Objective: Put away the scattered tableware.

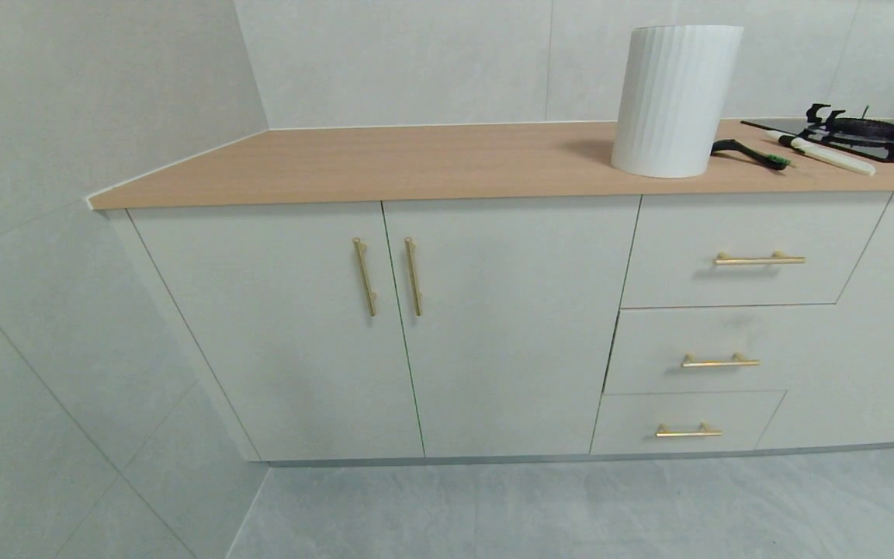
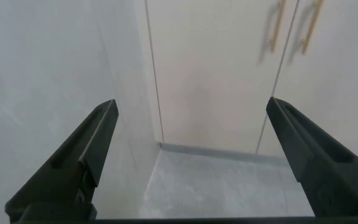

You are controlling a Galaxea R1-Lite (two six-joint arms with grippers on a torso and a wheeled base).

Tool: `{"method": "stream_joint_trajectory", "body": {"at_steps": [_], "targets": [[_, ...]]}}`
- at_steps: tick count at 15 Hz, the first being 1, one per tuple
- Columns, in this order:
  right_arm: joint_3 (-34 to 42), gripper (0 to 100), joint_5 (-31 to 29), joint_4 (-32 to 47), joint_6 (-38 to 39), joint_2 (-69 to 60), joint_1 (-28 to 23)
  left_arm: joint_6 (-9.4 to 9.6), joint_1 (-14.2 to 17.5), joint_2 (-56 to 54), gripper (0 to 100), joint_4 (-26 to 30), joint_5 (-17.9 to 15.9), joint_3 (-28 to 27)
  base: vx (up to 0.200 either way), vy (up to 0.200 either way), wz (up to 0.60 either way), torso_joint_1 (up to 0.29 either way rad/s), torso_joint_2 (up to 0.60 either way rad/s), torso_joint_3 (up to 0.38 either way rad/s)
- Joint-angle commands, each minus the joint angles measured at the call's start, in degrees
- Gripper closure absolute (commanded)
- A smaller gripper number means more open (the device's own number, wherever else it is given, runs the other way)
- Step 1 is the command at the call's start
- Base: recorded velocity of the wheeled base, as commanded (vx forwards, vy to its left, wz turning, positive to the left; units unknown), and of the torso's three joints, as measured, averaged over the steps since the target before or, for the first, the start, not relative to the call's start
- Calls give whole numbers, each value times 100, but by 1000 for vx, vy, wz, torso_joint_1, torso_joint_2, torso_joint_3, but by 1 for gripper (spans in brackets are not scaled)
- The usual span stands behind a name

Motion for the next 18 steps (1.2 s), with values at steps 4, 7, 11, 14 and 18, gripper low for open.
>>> {"method": "stream_joint_trajectory", "body": {"at_steps": [4, 7, 11, 14, 18], "targets": [[35, 0, 961, 141, 431, 2, 35, 106, -6, -21, 0, -750, -1159, 906, 0, 0, 0, 0, 0, 0], [35, 0, 1058, 176, 985, 2, 44, 106, -6, -21, 0, -750, -1168, 906, 0, 0, 0, 0, 0, 0], [18, 0, 1383, 537, 677, -7, 44, 70, -6, -21, 0, -742, -1159, 906, 0, 0, 0, 0, 0, 0], [27, 0, 1383, 519, 853, -7, 44, -35, -6, -21, 0, -750, -1159, 897, 0, 0, 0, 0, 0, 0], [27, 0, 1383, 519, 888, -7, 44, -53, -6, -21, 0, -759, -1185, 897, 0, 0, 0, 0, 0, 0]]}}
